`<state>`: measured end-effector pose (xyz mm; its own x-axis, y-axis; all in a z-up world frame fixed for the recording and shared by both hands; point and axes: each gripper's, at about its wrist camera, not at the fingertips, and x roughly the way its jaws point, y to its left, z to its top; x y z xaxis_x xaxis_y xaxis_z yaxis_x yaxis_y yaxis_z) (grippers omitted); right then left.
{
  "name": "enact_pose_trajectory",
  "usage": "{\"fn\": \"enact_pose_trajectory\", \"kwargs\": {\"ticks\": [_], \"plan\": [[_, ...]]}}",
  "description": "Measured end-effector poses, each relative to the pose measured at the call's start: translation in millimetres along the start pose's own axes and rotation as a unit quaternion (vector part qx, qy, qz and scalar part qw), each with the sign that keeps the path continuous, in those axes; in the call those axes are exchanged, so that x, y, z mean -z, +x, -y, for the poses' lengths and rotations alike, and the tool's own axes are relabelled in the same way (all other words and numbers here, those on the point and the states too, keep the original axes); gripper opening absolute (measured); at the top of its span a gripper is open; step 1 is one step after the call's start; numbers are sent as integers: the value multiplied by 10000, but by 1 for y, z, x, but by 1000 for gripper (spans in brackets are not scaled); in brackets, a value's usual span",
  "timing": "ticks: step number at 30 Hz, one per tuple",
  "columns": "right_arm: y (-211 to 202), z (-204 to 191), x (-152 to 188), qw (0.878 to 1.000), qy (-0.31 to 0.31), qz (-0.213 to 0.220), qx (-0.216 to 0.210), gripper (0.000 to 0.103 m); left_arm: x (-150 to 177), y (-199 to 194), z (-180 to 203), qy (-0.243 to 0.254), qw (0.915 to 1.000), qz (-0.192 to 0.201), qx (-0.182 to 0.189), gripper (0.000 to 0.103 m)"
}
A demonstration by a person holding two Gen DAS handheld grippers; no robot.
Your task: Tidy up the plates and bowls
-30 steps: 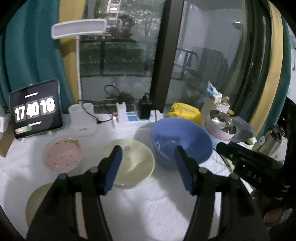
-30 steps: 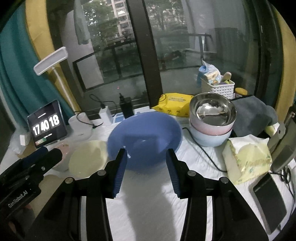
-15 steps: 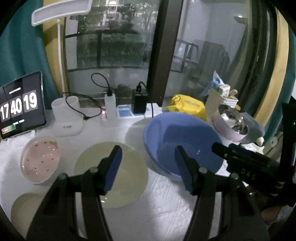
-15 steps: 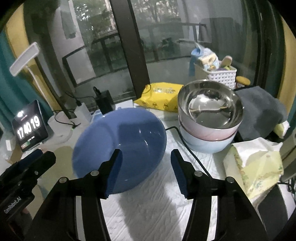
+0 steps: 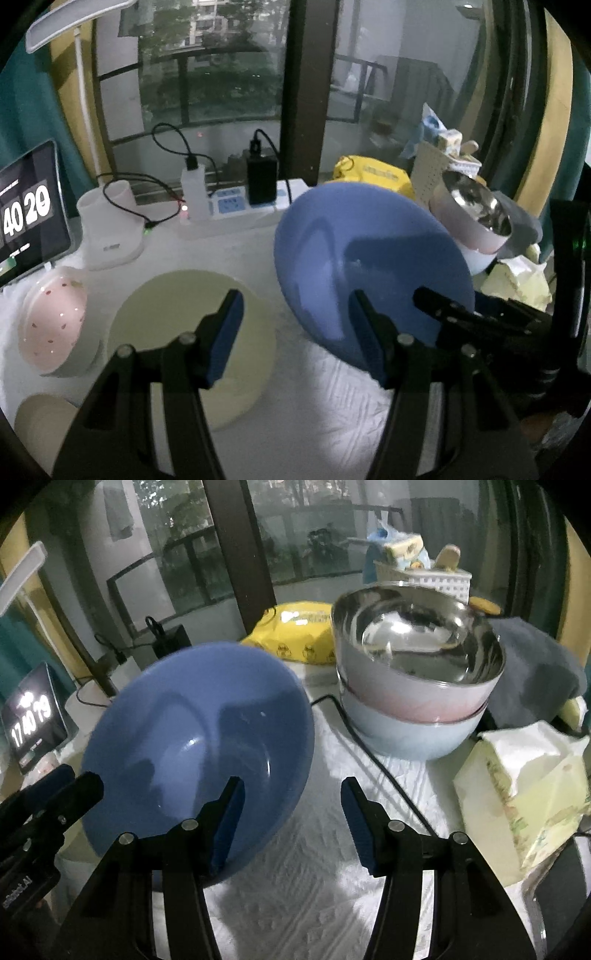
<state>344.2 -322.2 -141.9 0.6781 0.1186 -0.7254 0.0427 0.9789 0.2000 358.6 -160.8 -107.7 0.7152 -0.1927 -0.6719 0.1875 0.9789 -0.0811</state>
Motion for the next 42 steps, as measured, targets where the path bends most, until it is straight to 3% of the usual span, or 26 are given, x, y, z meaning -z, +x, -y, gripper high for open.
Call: {"fn": "enact_pose_trajectory", "kwargs": {"ticks": [2, 4, 6, 10, 11, 22, 42], "plan": [[3, 1, 2, 10000, 24, -21, -35, 56, 0, 3, 1, 22, 10000, -9, -3, 60], [4, 1, 3, 10000, 22, -37, -61, 48, 1, 5, 2, 49, 10000, -8, -22, 56], [5, 0, 3, 10000, 5, -42, -85, 41, 2, 8, 3, 71, 9999, -82, -4, 45], [7, -4, 4, 9998, -72, -88, -172, 22, 3, 8, 4, 138, 9999, -77, -6, 37], [6, -6, 4, 9997, -107, -88, -177, 19, 3, 8, 5, 154, 9998, -90, 29, 28], [-9, -10, 7, 9999, -96, 32, -129, 18, 6, -6, 9, 217, 9997, -36, 88, 25], [-70, -17, 27, 9993, -73, 325, -146, 18, 19, -64, 4, 204, 9994, 196, 180, 25]]}}
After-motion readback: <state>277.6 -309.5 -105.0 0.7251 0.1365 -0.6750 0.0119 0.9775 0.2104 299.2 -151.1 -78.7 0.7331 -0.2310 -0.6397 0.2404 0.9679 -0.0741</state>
